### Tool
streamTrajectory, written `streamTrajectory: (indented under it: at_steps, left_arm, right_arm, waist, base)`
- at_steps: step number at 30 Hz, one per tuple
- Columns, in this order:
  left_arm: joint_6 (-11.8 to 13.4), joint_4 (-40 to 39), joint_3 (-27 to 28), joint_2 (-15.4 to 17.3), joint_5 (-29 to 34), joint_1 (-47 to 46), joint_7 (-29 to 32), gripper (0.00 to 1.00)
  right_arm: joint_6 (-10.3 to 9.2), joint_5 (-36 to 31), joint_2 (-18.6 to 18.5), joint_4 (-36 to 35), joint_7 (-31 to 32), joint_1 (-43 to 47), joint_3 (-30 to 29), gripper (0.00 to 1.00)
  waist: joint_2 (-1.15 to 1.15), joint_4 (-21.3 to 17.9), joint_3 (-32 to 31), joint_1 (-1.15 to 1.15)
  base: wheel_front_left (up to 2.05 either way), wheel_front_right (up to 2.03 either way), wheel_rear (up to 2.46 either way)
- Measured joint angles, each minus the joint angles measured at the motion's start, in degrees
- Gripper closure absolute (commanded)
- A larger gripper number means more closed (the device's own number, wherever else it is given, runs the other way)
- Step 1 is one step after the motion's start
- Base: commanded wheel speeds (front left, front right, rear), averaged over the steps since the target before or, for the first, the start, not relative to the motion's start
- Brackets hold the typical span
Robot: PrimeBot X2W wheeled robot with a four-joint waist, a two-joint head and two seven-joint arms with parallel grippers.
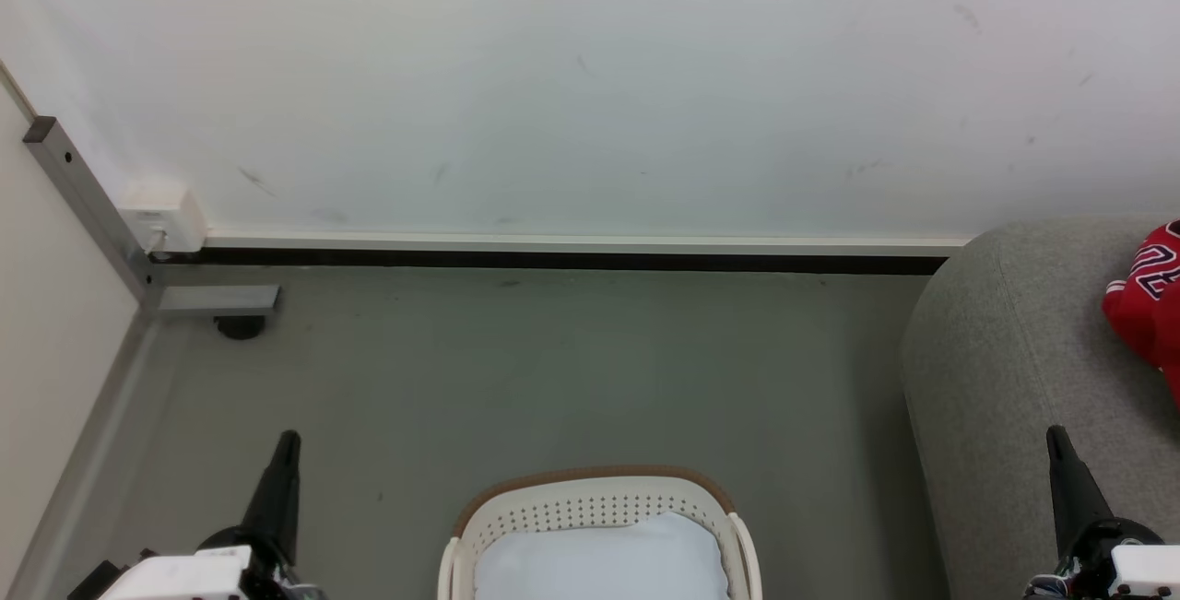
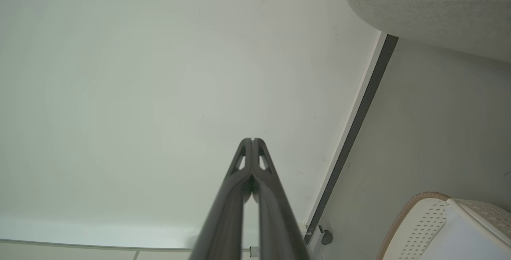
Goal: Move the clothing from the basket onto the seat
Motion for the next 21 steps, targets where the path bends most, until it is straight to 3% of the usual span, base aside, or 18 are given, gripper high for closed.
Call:
streamTrajectory:
  at_steps: [21]
  left_arm:
    - [0.00,0.00,0.01,0.00,0.00,-0.01,0.00,1.00]
  right_arm:
    - [0.00,0.00,0.00,0.00,0.00,-0.01,-0.01,1.00]
  waist:
    - [0.00,0.00,0.00,0.00]
  base:
    - [0.00,0.00,0.00]
